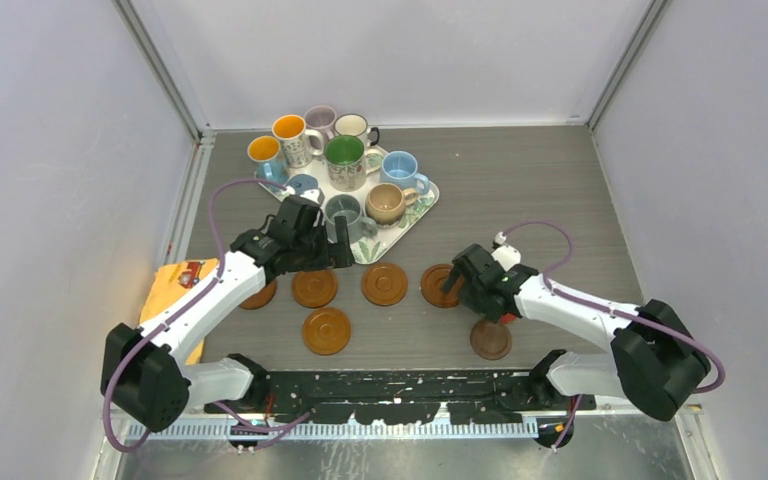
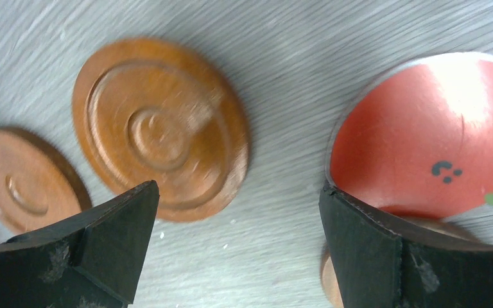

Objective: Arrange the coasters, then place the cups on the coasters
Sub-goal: Move the coaster to the center of the board.

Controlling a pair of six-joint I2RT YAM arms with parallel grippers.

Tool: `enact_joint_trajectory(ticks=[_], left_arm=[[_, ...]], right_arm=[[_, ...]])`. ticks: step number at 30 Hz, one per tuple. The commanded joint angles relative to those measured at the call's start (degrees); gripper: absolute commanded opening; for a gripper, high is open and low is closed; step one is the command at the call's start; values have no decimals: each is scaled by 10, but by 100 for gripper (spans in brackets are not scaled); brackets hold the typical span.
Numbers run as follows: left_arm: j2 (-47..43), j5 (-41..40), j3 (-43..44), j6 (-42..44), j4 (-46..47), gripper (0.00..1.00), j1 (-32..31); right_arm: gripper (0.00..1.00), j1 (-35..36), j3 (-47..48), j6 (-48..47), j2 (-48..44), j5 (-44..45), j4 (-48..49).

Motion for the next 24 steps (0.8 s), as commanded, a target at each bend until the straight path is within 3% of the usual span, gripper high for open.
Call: enact_joint_trajectory(ticks=[1,7,12,24], left_arm=[[-15,-8,7,4,1,100,-2],[-13,-4,10,4,3,100,-2],[-20,-7,7,6,1,100,-2],[-37,-3,-8,8,12,100,-1]], right_arm=[[100,-57,-6,-42,-22,26,-37],[100,-160,21,-124,3,-11,-22],[100,-168,58,-135,-7,-4,-66],[100,-168,70,-39,-100,-4,-356]])
